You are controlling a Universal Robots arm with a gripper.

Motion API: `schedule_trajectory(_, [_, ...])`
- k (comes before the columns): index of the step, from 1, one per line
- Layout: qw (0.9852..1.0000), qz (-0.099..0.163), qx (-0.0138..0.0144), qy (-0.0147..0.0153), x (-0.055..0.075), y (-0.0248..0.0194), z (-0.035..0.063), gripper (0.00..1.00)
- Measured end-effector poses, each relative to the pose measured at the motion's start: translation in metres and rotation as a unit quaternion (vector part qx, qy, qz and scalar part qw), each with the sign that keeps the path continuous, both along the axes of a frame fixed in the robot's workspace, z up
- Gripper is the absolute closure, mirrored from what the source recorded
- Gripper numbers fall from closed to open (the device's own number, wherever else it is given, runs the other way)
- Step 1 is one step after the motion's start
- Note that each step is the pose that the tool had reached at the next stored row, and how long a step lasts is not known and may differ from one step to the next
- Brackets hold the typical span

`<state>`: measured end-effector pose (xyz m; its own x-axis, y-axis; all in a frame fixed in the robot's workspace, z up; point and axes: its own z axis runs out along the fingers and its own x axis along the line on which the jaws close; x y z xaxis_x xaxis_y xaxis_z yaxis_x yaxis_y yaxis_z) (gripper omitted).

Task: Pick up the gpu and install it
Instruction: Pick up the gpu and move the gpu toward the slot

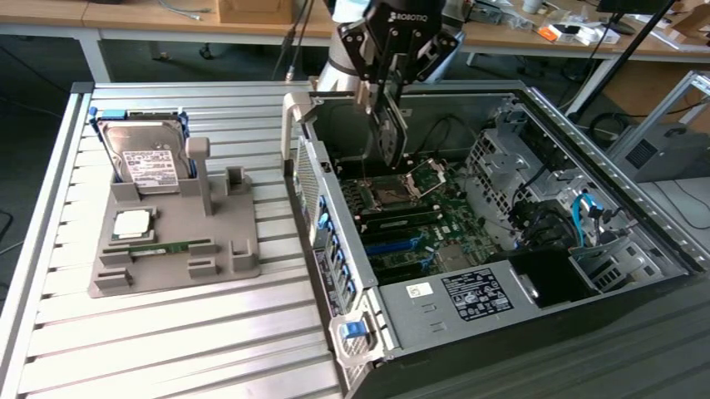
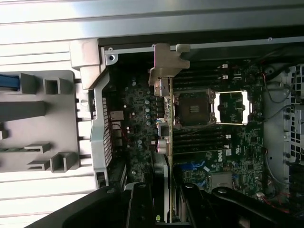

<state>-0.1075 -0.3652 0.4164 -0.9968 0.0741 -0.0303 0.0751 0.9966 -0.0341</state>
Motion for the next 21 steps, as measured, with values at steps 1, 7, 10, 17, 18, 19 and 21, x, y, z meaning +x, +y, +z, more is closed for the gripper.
schedule_trajectory(1, [1.0000,0.000,-0.0002,0.0000,0.001,0.0000,-0.0003,0.73])
schedule_trajectory(7, [1.0000,0.000,-0.0014,0.0000,0.004,0.0000,-0.0019,0.73])
schedule_trajectory(10, [1.0000,0.000,-0.0019,0.0000,0.005,0.0000,-0.0027,0.73])
schedule_trajectory(17, [1.0000,0.000,-0.0037,0.0000,0.010,0.0000,-0.0051,0.73])
schedule_trajectory(18, [1.0000,0.000,-0.0039,0.0000,0.010,0.0000,-0.0053,0.73])
schedule_trajectory(19, [1.0000,0.000,-0.0041,0.0000,0.011,0.0000,-0.0056,0.73])
schedule_trajectory(21, [1.0000,0.000,-0.0045,0.0000,0.012,0.0000,-0.0060,0.73])
